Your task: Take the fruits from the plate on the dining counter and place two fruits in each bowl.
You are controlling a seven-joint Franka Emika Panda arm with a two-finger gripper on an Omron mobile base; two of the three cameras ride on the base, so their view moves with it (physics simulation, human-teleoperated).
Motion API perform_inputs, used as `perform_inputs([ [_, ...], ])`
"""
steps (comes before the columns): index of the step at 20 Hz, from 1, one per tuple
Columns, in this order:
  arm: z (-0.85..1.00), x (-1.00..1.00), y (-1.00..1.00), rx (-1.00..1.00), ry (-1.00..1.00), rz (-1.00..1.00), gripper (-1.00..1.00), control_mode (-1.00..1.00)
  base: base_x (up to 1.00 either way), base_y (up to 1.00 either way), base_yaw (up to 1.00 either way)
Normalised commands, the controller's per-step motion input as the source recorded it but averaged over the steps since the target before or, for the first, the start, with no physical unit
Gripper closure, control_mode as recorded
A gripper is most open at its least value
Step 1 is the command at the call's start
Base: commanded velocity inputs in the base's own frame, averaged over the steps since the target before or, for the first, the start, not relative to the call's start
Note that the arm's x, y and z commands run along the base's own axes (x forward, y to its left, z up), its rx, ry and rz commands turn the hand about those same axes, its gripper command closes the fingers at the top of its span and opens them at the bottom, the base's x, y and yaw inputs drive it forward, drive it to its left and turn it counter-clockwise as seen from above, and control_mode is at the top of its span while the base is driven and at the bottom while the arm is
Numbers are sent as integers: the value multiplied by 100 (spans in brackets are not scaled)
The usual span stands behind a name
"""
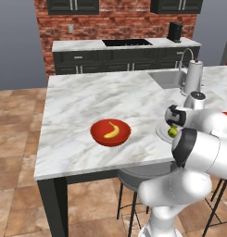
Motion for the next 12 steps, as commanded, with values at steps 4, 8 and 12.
perform_inputs([
  [4, -10, 19, 2, 0, 0, -8, -100, -100, 0, 0, 0],
  [8, -7, 27, 0, 0, 0, -3, -100, -100, 0, 0, 0],
  [12, -12, 19, 0, 0, 0, 0, -100, -100, 0, 0, 0],
])
